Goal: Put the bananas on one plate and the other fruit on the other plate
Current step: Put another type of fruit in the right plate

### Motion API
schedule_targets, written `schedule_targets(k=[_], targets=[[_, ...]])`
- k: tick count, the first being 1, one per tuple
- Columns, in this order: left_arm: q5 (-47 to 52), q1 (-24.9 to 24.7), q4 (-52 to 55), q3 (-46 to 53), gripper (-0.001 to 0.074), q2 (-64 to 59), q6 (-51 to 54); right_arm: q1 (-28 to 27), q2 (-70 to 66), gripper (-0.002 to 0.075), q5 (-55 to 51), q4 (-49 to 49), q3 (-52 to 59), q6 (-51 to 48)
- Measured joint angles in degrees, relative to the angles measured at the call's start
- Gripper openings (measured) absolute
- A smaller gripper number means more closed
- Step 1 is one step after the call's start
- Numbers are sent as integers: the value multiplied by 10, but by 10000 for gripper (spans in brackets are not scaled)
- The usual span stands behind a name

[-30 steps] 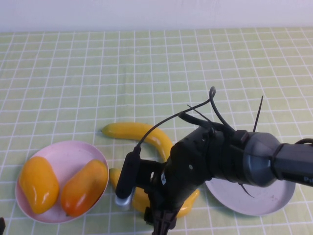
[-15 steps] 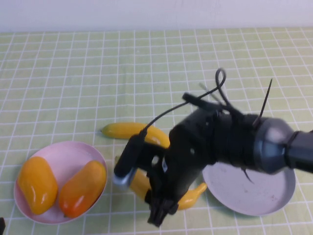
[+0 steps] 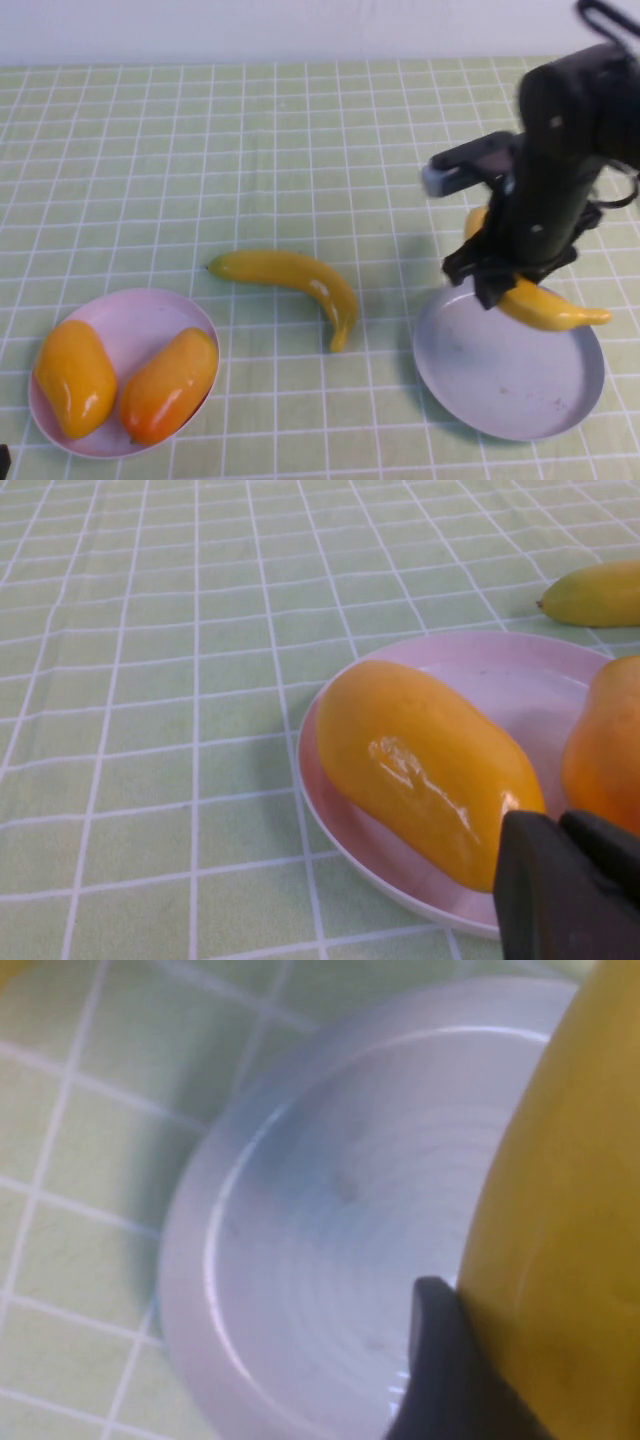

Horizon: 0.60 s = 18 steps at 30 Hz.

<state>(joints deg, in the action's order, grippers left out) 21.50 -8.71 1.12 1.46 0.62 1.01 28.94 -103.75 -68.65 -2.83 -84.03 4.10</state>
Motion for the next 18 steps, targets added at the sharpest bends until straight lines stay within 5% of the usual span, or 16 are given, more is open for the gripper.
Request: schedule_targets(k=[7, 18], targets=[[0, 0, 0, 0, 2, 0, 0, -80, 81, 316, 42, 45, 67, 3], [0, 0, 0, 0, 2, 0, 0, -84, 100, 316, 159, 86, 207, 3]])
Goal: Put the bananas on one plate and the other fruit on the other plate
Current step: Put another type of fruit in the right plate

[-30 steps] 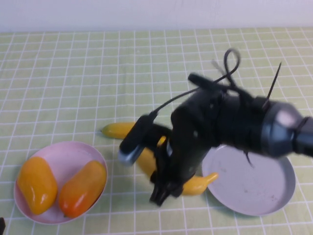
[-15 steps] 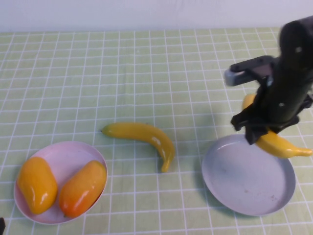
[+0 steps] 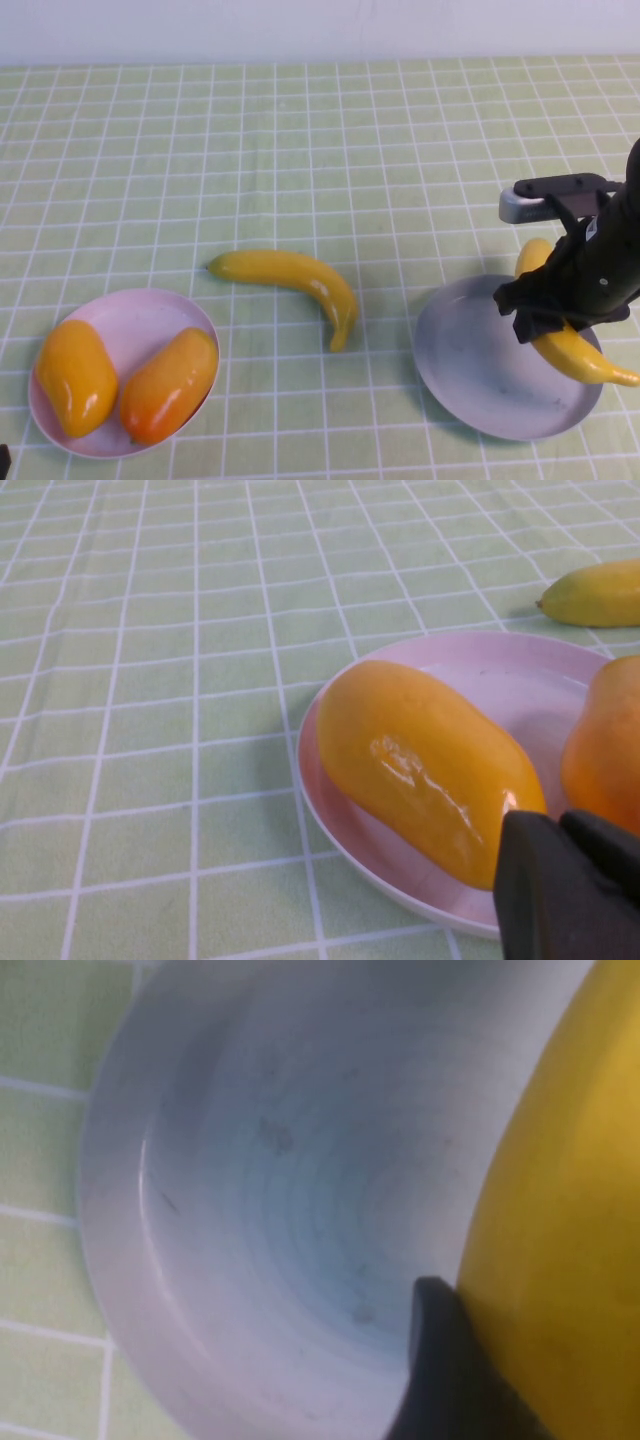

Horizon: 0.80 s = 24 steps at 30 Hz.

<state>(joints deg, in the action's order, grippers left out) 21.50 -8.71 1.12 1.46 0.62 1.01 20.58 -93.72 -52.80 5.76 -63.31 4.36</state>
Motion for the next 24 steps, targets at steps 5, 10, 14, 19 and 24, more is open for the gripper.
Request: schedule_targets(k=[5, 10, 14, 19, 24], targets=[[0, 0, 0, 0, 2, 0, 0, 0, -9, 316, 25, 20, 6, 0], [0, 0, 0, 0, 2, 0, 0, 0, -38, 316, 39, 28, 6, 1], [0, 0, 0, 0, 2, 0, 0, 0, -53, 328, 39, 27, 6, 1], [0, 0, 0, 0, 2, 0, 0, 0, -55, 569, 31, 27, 6, 1], [0, 0, 0, 0, 2, 0, 0, 0, -56, 672, -37, 17, -27, 11]])
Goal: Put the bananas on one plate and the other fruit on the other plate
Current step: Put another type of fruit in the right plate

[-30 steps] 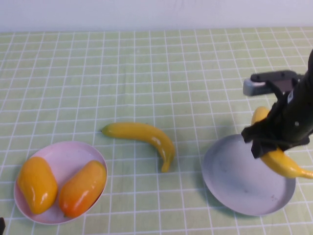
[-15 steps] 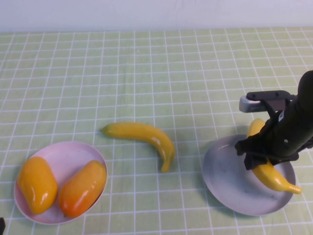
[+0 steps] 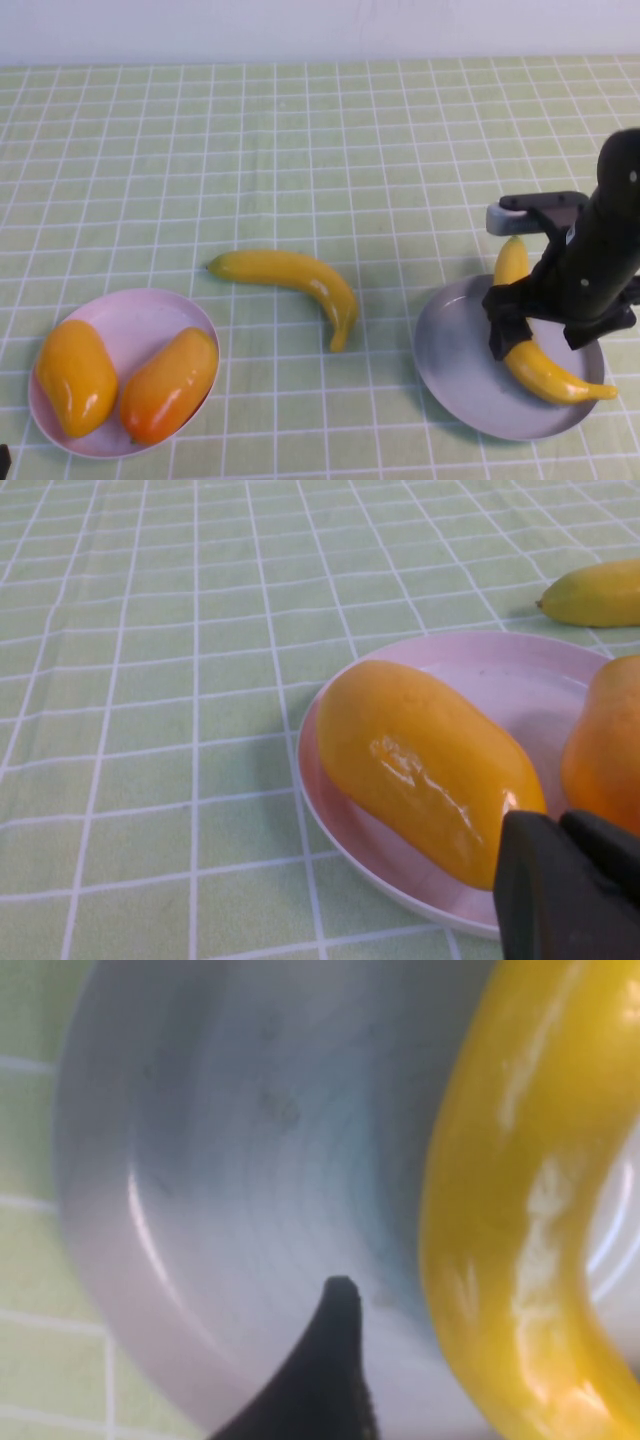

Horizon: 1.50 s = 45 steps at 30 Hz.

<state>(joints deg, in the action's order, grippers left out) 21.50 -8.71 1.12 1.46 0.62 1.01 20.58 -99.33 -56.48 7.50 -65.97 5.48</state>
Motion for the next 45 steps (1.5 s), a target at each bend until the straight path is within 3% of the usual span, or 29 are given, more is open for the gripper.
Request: schedule_targets(k=[7, 12, 24, 35, 45], targets=[[0, 0, 0, 0, 2, 0, 0, 0, -1, 599, -93, 33, -112, -44], [0, 0, 0, 0, 2, 0, 0, 30, -3, 530, -48, 103, -170, -148], [0, 0, 0, 0, 2, 0, 1, 146, -105, 519, 26, 118, -287, -369], [0, 0, 0, 0, 2, 0, 1, 152, -232, 517, 35, 88, -383, -395], [0, 0, 0, 0, 2, 0, 1, 152, -281, 517, 46, 52, -395, -398]])
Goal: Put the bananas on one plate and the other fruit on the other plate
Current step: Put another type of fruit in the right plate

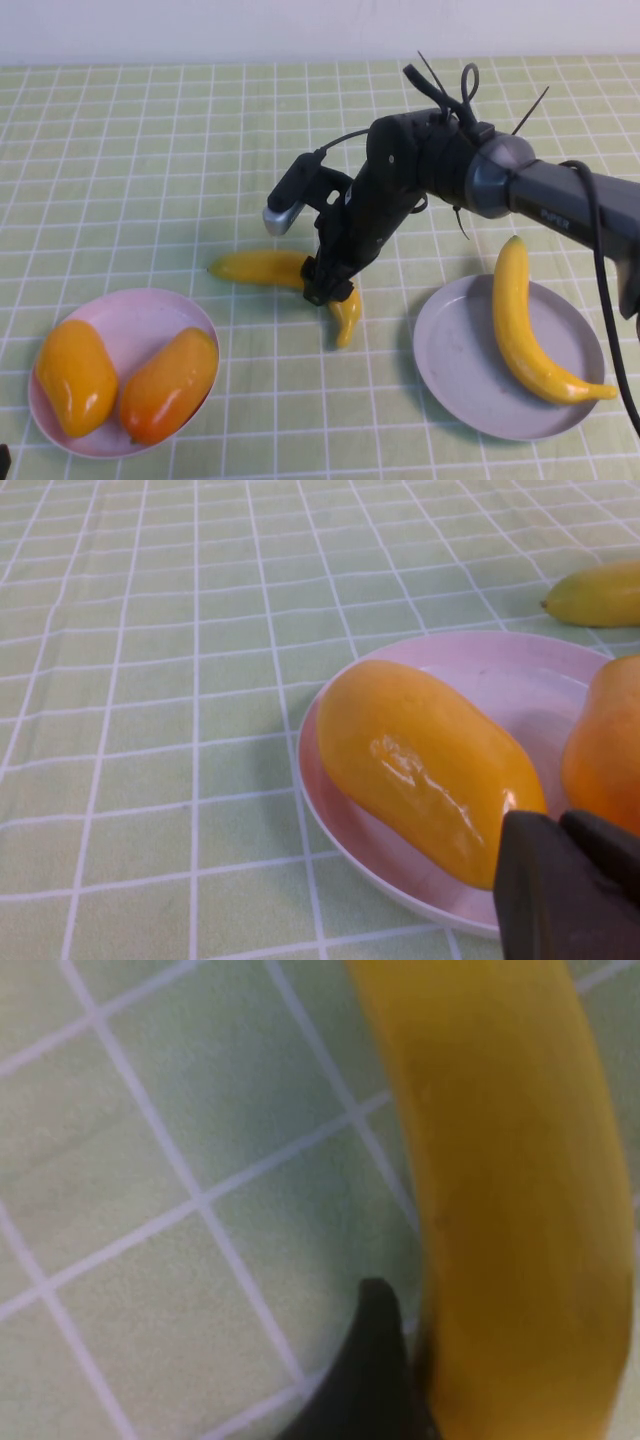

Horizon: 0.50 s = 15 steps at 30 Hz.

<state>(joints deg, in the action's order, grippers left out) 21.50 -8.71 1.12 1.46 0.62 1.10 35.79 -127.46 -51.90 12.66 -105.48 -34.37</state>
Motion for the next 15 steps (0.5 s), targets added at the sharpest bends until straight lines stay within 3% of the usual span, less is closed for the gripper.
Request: schedule_targets(k=[6, 9, 12, 15], targets=[[0, 0, 0, 0, 2, 0, 0, 0, -15, 507, 3, -11, -4, 0], [0, 0, 0, 0, 2, 0, 0, 0, -16, 442, 5, -14, -6, 27], [0, 0, 0, 0, 2, 0, 0, 0, -20, 309, -1, -18, -17, 60], [0, 0, 0, 0, 2, 0, 0, 0, -23, 314, -37, -19, -39, 96]])
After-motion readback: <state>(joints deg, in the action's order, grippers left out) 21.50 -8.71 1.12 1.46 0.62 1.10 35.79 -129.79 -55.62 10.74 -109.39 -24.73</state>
